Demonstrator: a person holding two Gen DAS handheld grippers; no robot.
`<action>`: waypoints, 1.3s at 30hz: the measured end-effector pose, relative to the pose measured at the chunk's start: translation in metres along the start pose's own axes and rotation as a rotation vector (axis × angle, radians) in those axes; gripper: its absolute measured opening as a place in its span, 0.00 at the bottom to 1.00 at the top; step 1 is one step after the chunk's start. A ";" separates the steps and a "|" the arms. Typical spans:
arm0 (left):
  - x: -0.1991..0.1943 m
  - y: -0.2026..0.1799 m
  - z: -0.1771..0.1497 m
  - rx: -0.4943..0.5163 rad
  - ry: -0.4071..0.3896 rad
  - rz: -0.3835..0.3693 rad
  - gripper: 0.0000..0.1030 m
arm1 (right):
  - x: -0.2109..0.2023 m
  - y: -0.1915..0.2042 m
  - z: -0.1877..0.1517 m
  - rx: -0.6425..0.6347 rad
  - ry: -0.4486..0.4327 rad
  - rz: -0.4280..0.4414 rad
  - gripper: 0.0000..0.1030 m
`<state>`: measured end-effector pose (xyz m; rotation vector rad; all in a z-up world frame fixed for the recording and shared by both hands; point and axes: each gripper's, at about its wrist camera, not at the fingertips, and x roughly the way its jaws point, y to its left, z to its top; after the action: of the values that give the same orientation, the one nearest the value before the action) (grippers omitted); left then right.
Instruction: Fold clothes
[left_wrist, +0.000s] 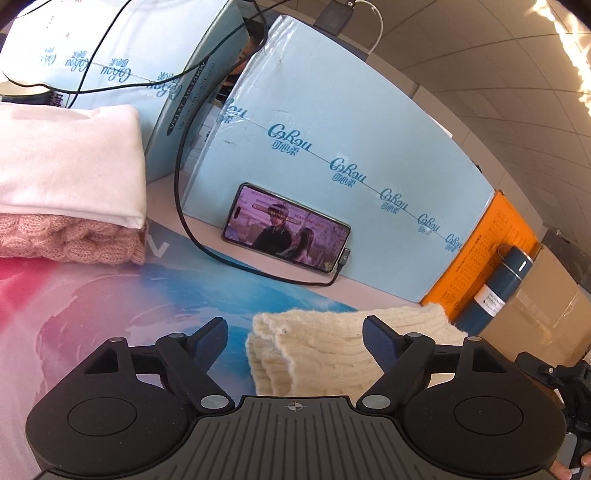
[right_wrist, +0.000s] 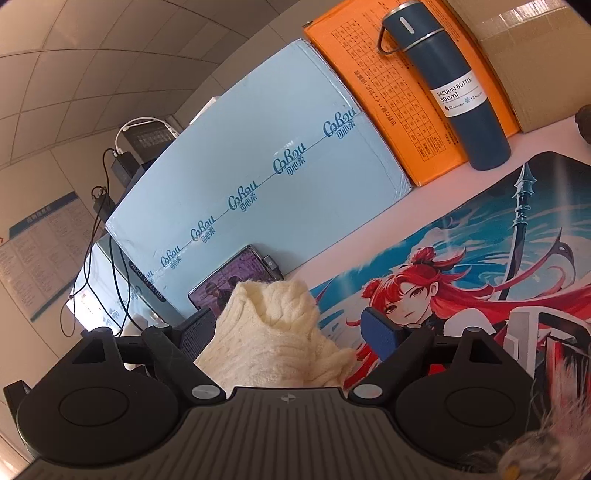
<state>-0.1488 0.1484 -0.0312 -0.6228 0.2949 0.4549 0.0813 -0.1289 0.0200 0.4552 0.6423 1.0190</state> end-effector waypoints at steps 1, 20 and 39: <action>0.004 0.002 0.000 -0.013 0.019 -0.006 0.82 | 0.000 -0.001 0.000 0.007 0.001 -0.008 0.86; 0.020 -0.004 -0.008 0.032 0.106 -0.088 0.85 | -0.050 -0.010 -0.022 0.423 0.228 -0.062 1.00; 0.025 -0.032 -0.018 0.243 0.189 -0.120 0.85 | 0.044 0.050 -0.055 0.421 0.188 -0.106 0.69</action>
<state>-0.1139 0.1222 -0.0399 -0.4427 0.4817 0.2401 0.0289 -0.0637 -0.0009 0.6895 1.0474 0.8301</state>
